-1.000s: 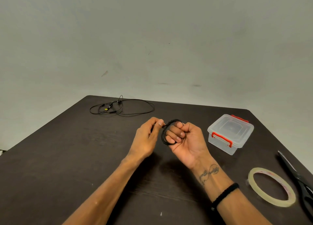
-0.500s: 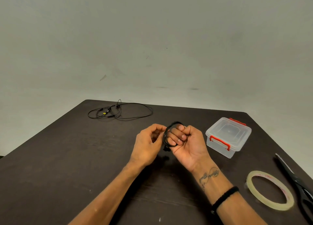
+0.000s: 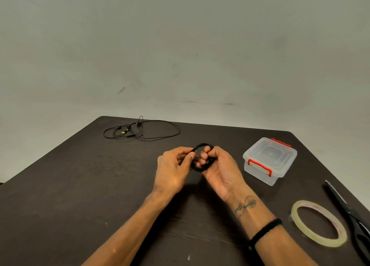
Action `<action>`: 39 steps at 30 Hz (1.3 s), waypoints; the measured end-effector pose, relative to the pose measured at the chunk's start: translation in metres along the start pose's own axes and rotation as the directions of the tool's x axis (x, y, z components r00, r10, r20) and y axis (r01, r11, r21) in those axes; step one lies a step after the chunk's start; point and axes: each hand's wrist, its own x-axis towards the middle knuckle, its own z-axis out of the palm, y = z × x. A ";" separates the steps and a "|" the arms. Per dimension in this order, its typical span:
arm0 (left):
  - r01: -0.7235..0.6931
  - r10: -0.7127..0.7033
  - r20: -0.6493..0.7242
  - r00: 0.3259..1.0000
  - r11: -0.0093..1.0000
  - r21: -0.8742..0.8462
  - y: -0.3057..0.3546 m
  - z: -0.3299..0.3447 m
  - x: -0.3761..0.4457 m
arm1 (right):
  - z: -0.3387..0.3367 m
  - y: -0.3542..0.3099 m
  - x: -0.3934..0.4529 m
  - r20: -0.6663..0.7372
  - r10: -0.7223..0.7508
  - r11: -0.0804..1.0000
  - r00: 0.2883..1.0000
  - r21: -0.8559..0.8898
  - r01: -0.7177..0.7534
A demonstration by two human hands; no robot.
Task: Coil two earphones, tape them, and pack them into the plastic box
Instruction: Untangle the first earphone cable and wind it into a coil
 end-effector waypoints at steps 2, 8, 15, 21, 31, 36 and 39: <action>-0.004 0.005 -0.059 0.998 1.000 0.029 -0.001 -0.001 0.000 | -0.001 -0.001 0.001 -0.013 0.000 0.998 1.000 -0.059 -0.001; 0.057 -0.058 -0.081 0.995 0.998 -0.020 -0.002 -0.007 0.006 | -0.003 0.001 0.002 -0.024 -0.093 0.985 0.995 -0.150 0.088; 0.071 -0.086 -0.169 0.982 0.993 -0.092 0.003 -0.011 0.009 | -0.015 0.010 0.007 0.034 -0.424 0.611 0.905 -0.727 0.313; 0.138 -0.192 -0.207 0.959 0.958 -0.251 0.005 -0.009 0.008 | -0.019 0.014 0.009 0.034 -0.424 0.475 0.905 -0.842 0.254; 0.420 -0.422 0.129 0.897 0.726 -0.544 0.011 -0.020 0.016 | -0.022 0.014 0.009 -0.011 -0.397 0.541 0.918 -0.810 0.224; 0.454 -0.375 0.256 0.891 0.721 -0.524 0.013 -0.025 0.016 | -0.025 0.014 0.011 -0.037 -0.387 0.592 0.921 -0.776 0.217; 0.453 -0.336 0.307 0.890 0.723 -0.522 0.015 -0.026 0.016 | -0.026 0.013 0.012 -0.045 -0.375 0.621 0.926 -0.754 0.214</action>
